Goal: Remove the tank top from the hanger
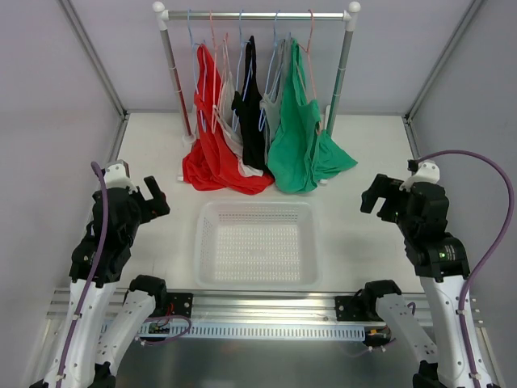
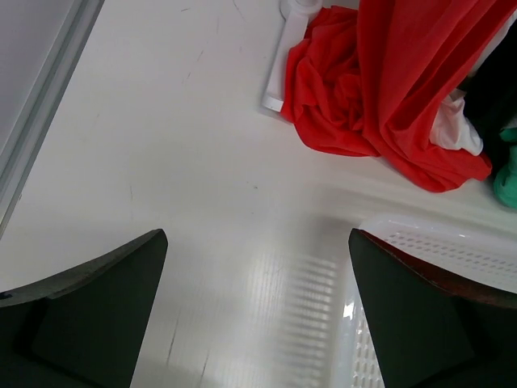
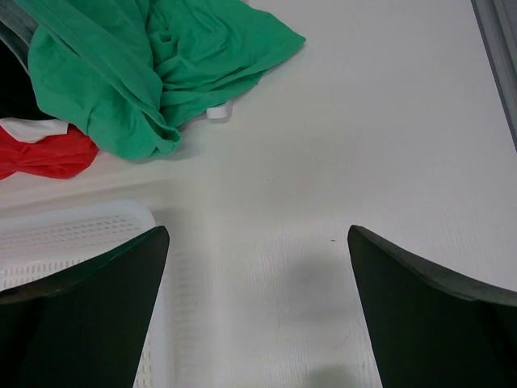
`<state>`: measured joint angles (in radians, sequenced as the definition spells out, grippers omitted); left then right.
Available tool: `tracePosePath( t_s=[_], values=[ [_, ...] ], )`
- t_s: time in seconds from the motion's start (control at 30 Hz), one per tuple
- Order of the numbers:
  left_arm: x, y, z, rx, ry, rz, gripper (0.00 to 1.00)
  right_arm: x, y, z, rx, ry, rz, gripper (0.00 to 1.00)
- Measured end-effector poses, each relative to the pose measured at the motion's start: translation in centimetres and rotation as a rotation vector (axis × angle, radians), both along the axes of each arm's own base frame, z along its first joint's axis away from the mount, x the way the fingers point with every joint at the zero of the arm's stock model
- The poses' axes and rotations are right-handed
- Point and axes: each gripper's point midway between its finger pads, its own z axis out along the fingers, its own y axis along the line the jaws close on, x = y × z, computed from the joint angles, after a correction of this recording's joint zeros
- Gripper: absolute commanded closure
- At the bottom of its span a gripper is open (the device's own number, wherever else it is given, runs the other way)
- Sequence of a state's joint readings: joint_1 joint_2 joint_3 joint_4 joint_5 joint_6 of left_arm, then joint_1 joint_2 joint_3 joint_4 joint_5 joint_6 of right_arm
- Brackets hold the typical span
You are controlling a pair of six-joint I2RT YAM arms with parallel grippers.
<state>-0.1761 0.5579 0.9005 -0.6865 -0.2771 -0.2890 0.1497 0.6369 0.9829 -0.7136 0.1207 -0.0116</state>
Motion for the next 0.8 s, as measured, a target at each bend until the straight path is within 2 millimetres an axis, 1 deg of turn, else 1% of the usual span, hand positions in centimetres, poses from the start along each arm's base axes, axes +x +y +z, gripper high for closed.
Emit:
tracePosePath(
  t_s=[0.13,0.27,0.37,0.47,0.53,0.57,0.6,0.63,0.67,0.73,0.8],
  values=[
    [0.0,0.3,0.1,0.001,-0.007,0.022,0.01,0.0,-0.5,0.1,0.002,-0.004,-0.038,0.01],
    [-0.1,0.3,0.4,-0.003,-0.015,0.023,0.01,-0.3,-0.7,0.5,0.017,-0.027,-0.061,0.01],
    [-0.2,0.0,1.4,-0.019,-0.034,0.009,0.01,-0.6,-0.7,0.9,0.037,-0.044,-0.065,0.0],
    [-0.1,-1.4,4.4,-0.079,-0.091,-0.049,0.01,-0.7,-0.3,1.0,0.058,-0.049,-0.052,0.01],
    [0.1,-3.0,8.0,-0.14,-0.148,-0.123,0.01,-0.7,0.1,1.0,0.073,-0.048,-0.035,0.0],
    [0.3,-3.6,9.4,-0.159,-0.174,-0.152,0.01,-0.7,0.3,1.0,0.08,-0.046,-0.027,0.0],
    [0.5,-4.6,11.3,-0.186,-0.199,-0.202,0.01,-0.8,0.5,1.0,0.086,-0.045,-0.018,0.0],
    [0.7,-5.3,12.7,-0.203,-0.222,-0.236,0.01,-0.8,0.7,1.1,0.093,-0.045,-0.01,0.01],
    [1.0,-6.4,14.2,-0.233,-0.233,-0.285,0.01,-0.8,0.9,1.1,0.1,-0.044,0.001,0.01],
    [1.8,-8.2,16.5,-0.269,-0.255,-0.367,0.01,-1.0,1.3,1.2,0.112,-0.047,0.016,0.0],
    [2.8,-11.2,18.5,-0.3,-0.249,-0.481,0.01,-1.1,1.6,1.3,0.123,-0.051,0.03,0.0]
  ],
)
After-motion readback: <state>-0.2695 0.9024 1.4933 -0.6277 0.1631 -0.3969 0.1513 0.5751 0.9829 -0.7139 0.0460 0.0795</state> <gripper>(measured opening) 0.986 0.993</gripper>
